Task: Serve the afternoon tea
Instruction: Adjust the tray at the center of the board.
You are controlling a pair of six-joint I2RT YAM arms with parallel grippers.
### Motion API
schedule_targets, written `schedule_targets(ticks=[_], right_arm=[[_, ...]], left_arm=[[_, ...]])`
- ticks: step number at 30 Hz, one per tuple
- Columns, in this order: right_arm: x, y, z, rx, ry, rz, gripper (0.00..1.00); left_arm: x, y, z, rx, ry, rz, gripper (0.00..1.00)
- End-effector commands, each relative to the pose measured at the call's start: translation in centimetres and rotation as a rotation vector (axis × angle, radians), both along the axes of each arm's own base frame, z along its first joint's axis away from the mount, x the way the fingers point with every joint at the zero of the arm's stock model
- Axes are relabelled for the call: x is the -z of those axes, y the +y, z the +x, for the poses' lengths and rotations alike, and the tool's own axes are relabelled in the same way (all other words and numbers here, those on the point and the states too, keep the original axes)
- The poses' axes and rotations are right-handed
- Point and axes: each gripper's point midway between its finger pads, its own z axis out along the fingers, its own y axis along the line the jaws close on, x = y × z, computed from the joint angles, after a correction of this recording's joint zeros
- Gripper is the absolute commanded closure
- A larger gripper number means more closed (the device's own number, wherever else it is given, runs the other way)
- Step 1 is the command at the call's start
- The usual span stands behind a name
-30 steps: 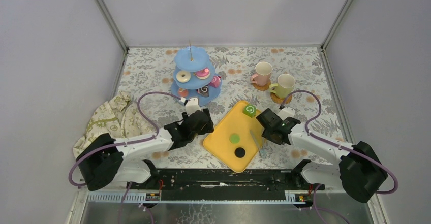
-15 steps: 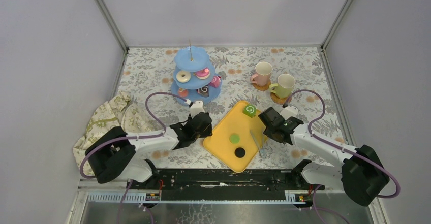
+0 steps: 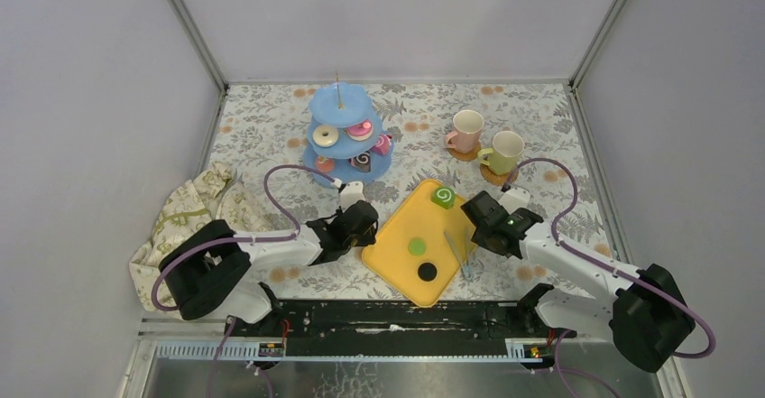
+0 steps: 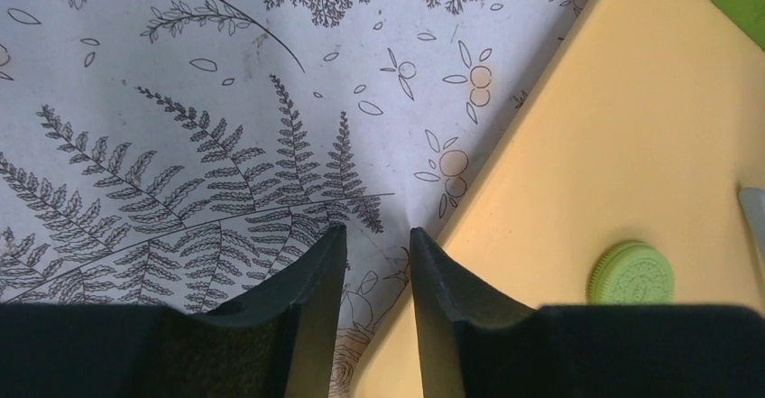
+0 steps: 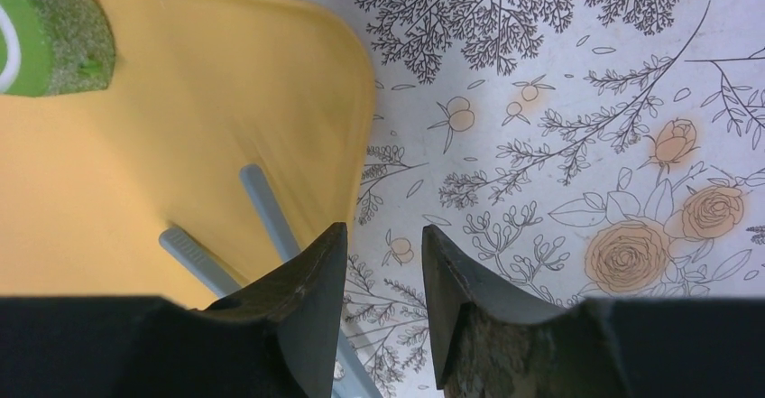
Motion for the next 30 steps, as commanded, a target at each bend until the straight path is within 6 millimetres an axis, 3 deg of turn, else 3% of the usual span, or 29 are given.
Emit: schedule_targets(ticks=[1,7,13,22,30], right_arm=[[-1.8,-0.1,0.0,-0.031,-0.029,0.005,0.57],[-1.8,0.2,0.0,-0.06,-0.021,0.008,0.56],[-1.5,0.6,-0.5,-0.078,-0.002,0.03,0.56],[-1.5,1.9,-1.5,-0.177,0.039,0.005,0.55],[-3.0,3.6,-2.1,-0.247,0.016,-0.058,0.53]], left_arm=[[-0.7,-1.1,-0.2,0.022,-0.007,-0.042,0.61],[-2.3,-0.4,0.5,-0.032,-0.057,-0.048,0.48],[-3.5,-0.7,0.3,-0.007,-0.08,-0.071,0.44],[-1.3,-1.0,-1.6,0.036,-0.024,-0.042,0.45],[0.1,-0.1,-1.7,-0.005,-0.003,0.004,0.47]])
